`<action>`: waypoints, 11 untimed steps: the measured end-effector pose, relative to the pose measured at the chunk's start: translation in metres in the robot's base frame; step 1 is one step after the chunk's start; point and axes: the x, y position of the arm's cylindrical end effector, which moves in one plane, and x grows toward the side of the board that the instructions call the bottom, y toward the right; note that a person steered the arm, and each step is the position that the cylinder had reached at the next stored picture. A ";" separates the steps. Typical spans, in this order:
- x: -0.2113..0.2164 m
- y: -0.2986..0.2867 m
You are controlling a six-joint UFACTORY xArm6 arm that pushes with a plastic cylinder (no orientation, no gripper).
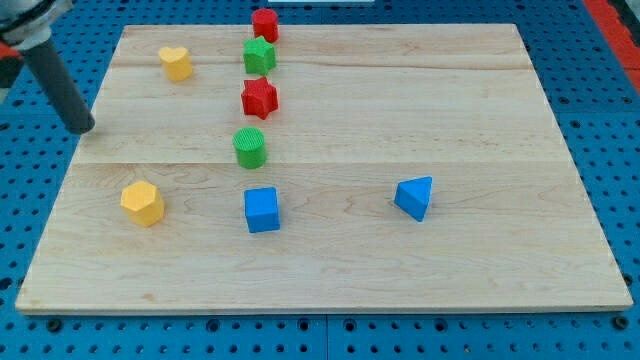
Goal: Move the yellow heart towards center left
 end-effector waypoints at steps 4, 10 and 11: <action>-0.153 0.079; -0.075 0.081; -0.057 0.081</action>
